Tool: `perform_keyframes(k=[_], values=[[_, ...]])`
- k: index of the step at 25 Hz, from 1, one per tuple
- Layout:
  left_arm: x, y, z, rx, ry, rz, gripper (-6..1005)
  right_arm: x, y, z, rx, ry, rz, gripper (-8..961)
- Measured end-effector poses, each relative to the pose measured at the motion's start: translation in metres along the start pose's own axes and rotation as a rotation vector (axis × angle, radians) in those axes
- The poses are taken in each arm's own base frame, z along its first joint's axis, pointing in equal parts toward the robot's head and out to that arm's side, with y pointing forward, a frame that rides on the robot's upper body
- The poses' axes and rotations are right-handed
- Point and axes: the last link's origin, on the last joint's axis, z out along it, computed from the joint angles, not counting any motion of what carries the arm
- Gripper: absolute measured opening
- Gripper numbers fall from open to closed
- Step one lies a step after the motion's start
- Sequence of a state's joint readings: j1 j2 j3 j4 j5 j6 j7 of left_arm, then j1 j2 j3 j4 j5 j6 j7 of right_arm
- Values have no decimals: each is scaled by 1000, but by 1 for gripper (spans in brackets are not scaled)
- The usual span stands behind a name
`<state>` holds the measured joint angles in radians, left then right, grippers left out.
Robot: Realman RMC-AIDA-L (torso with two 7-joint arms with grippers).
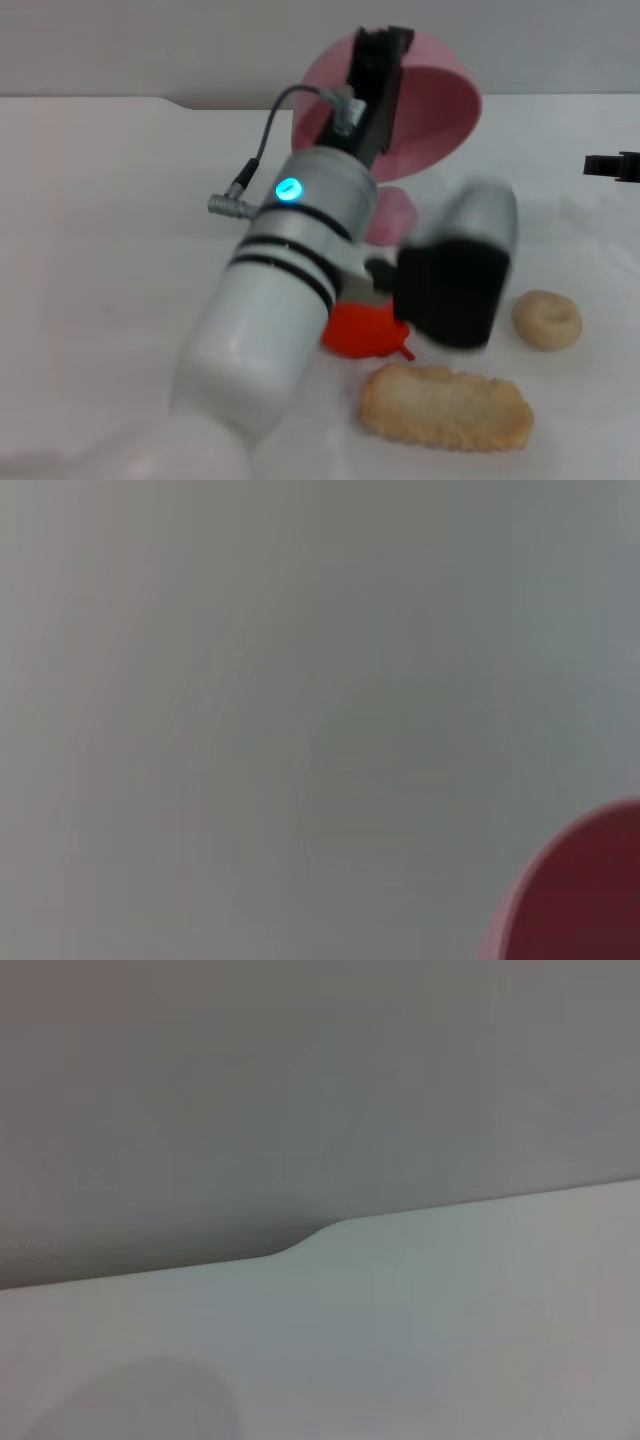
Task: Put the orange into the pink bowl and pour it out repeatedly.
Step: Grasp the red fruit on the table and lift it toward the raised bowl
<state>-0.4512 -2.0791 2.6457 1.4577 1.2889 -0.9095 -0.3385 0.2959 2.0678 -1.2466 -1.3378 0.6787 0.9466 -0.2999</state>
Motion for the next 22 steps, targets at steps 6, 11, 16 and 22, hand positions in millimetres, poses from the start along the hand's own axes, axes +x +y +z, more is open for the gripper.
perform_keyframes(k=[6, 11, 16, 22], values=[[-44, -36, 22, -82, -233, -626, 43, -4, 14, 2, -29, 0, -66, 556], [-104, -48, 27, -193, -569, -984, 43, -10, 36, 1, -75, -12, -125, 557], [-158, -37, 18, -349, -870, -1160, 43, -13, 67, 2, -130, -17, -221, 557], [-173, -26, 10, -387, -916, -1186, 42, -2, 134, 22, -262, 36, -381, 583]])
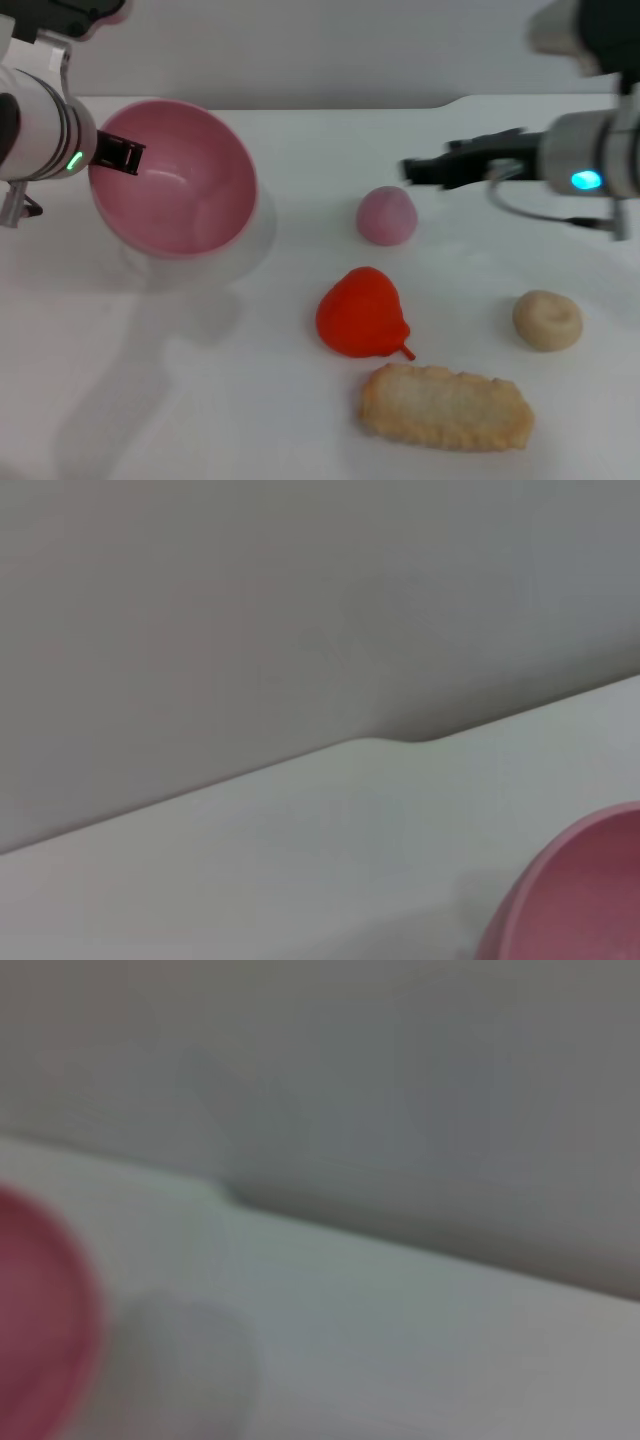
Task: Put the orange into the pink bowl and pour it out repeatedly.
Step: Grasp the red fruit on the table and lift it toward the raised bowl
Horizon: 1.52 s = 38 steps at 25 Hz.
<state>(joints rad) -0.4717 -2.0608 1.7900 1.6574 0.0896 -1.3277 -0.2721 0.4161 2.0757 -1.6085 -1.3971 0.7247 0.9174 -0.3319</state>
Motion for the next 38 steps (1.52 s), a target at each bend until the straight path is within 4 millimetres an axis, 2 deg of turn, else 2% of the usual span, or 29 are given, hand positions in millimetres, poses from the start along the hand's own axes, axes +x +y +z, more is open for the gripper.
perform_keyframes(k=[2, 3, 4, 6, 10, 19, 34, 38], values=[[0, -2, 2, 5, -8, -1, 42, 0, 17, 13, -46, 12, -21, 636], [0, -2, 2, 5, -8, -1, 42, 0, 17, 13, -46, 12, -21, 663], [0, -3, 3, 7, -12, -2, 42, 1, 25, 19, -70, 19, -27, 689], [0, -5, 3, 13, -17, -5, 42, 8, 43, 34, -118, 52, -49, 689], [4, -8, 2, 24, -15, -3, 43, 18, 52, 42, -138, 90, -64, 690], [9, -6, 5, 26, -20, 17, 43, 40, 53, 51, -145, 146, -33, 690], [14, -1, 4, 21, -13, 36, 43, 52, 58, 62, -156, 192, -21, 690], [15, -1, 4, 21, -12, 39, 43, 54, 58, 64, -154, 199, -6, 654]])
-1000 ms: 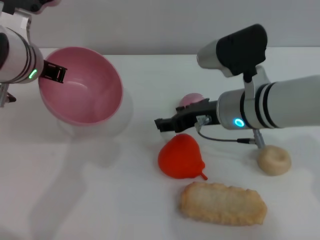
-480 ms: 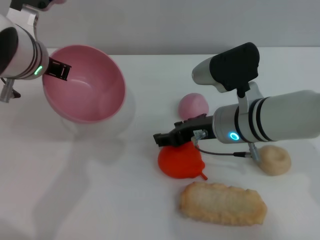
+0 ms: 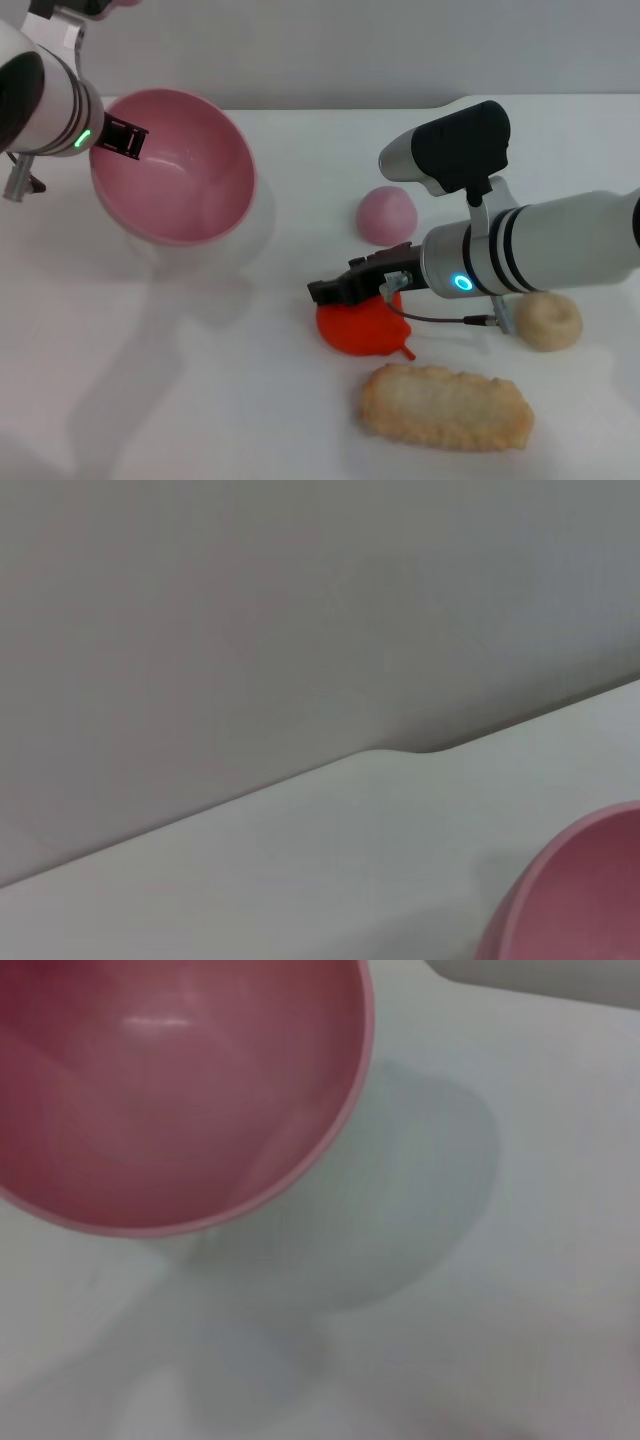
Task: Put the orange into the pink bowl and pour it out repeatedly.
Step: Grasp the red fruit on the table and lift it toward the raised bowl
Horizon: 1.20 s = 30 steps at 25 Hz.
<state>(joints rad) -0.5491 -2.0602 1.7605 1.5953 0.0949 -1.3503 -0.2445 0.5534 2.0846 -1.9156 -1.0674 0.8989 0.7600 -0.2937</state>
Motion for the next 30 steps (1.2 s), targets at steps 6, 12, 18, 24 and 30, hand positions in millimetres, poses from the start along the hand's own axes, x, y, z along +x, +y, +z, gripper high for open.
perform_keyframes(k=[6, 12, 18, 24, 30], values=[[2, 1, -1, -1, 5, 14, 43, 1, -4, 4, 9, 27, 37, 600], [2, 1, -1, -2, 3, 26, 43, -2, 1, 2, 9, 24, -21, 546], [3, 1, -1, -1, 6, 30, 43, -10, 5, -1, 4, 1, -40, 396], [4, 1, -1, 0, 8, 36, 42, -13, 5, -3, 10, -8, -49, 126], [4, 1, -1, -1, 8, 38, 42, -14, 5, -4, 9, -10, -44, 30]])
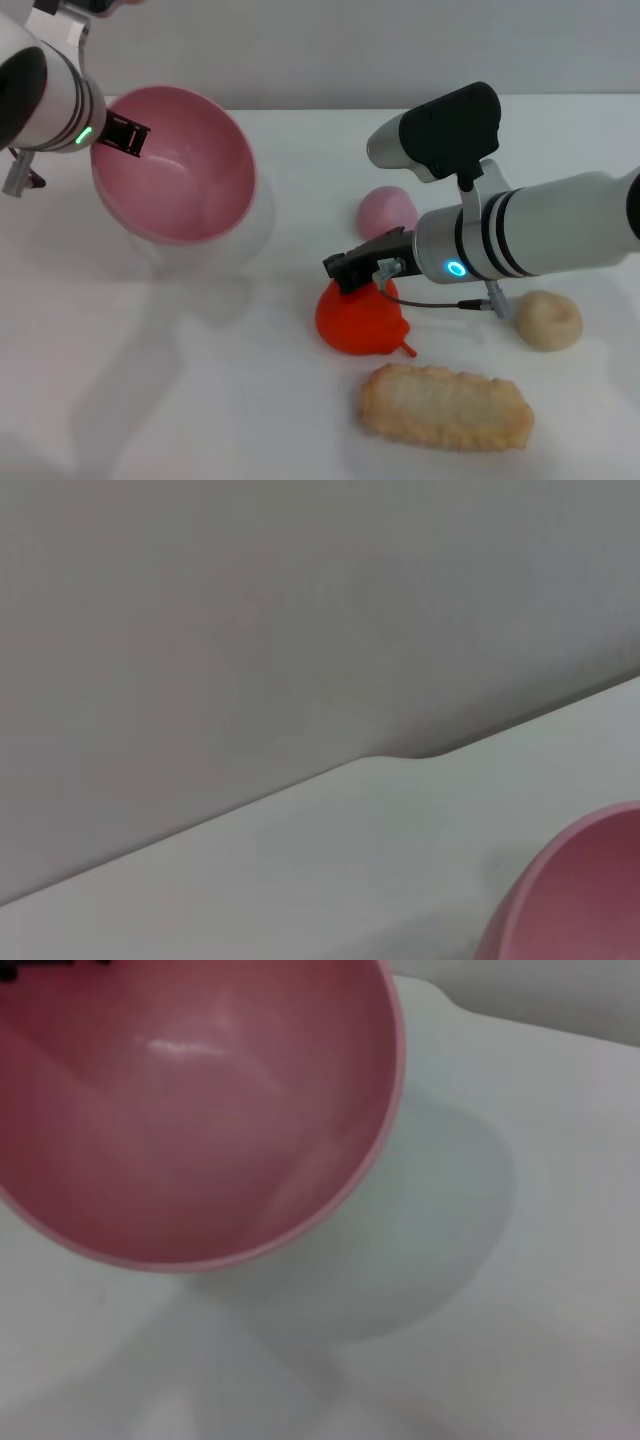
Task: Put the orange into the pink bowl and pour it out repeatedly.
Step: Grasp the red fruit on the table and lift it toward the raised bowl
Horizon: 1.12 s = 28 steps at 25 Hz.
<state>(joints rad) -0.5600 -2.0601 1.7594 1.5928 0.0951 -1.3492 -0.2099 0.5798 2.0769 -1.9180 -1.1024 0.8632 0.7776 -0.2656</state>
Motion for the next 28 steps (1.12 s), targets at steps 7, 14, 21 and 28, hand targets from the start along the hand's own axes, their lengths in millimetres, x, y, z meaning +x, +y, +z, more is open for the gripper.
perform_keyframes(k=[7, 14, 21, 28], values=[[-1, 1, 2, -1, -6, 11, 42, 0, 1, -2, -6, 15, 0, -2], [-2, 2, 4, -6, -14, 18, 42, 1, -2, -10, 14, 14, -8, 114], [-3, 3, 5, -7, -20, 19, 43, -14, -16, -20, 64, -20, -13, 502], [-5, 4, 5, -7, -28, 25, 42, -8, 2, -19, 36, 14, -14, 697]])
